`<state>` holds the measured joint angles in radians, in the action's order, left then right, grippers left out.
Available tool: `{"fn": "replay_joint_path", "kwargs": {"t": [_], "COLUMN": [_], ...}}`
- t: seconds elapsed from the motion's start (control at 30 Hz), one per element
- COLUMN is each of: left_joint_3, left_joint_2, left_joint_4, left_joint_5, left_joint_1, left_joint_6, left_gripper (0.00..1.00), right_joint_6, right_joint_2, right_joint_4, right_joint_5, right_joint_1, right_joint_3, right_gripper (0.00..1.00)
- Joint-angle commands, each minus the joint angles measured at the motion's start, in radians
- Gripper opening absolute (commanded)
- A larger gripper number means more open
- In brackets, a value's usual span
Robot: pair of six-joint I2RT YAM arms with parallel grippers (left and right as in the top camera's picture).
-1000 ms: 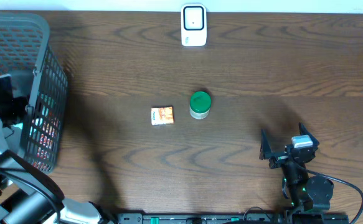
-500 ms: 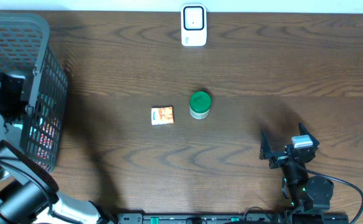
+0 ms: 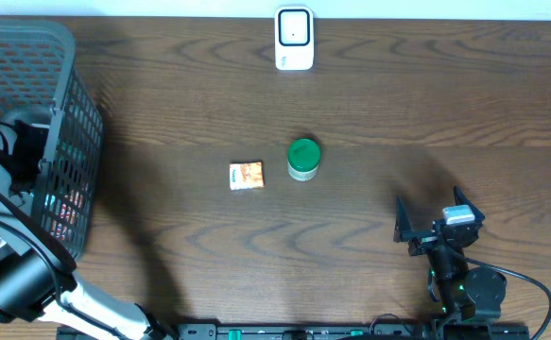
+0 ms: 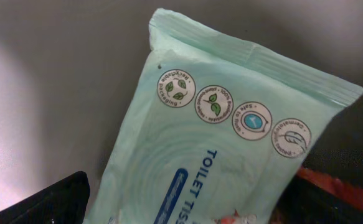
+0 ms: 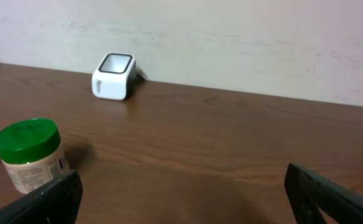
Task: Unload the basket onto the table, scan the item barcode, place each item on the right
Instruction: 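Lift the green tissue pack out of the basket with the left gripper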
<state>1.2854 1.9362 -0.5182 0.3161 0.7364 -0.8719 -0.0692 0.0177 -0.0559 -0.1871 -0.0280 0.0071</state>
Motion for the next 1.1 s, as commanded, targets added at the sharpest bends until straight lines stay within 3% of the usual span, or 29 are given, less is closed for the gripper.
{"fn": "replay_joint_path", "kwargs": {"t": [0.0,0.23,0.4,0.57,0.63,0.87,1.07], "left_joint_3": [0.002,0.0,0.0,0.0,0.0,0.018,0.018], "left_joint_2": [0.066,0.082,0.082,0.082,0.077,-0.021,-0.217], "left_joint_4": [-0.008,-0.007,-0.007,-0.005,0.001,0.048,0.098], "left_joint_5": [-0.013,-0.01,-0.01,-0.01,-0.01,-0.01,-0.01], "left_joint_1": [-0.003,-0.003,-0.003,-0.003,-0.003,-0.003,-0.003], "left_joint_6": [-0.018,-0.006,-0.006,0.02,0.021,0.198,0.321], "left_gripper": [0.98,0.97,0.67,0.59,0.51,0.47,0.47], "right_joint_6": [0.012,0.012,0.013,0.012,0.012,0.012,0.012], "right_joint_2": [-0.003,-0.003,-0.003,-0.003,-0.003,-0.003,-0.003], "right_joint_4": [-0.004,-0.004,-0.004,-0.004,-0.004,-0.004,-0.004], "right_joint_5": [-0.002,-0.002,-0.002,-0.002,-0.002,-0.002,-0.002], "right_joint_1": [0.009,0.009,0.009,0.009,0.009,0.009,0.009], "right_joint_3": [-0.002,-0.002,-0.002,-0.002,-0.002,-0.002,-0.002], "right_gripper": [0.99,0.99,0.99,0.99,0.99,0.99,0.99]}}
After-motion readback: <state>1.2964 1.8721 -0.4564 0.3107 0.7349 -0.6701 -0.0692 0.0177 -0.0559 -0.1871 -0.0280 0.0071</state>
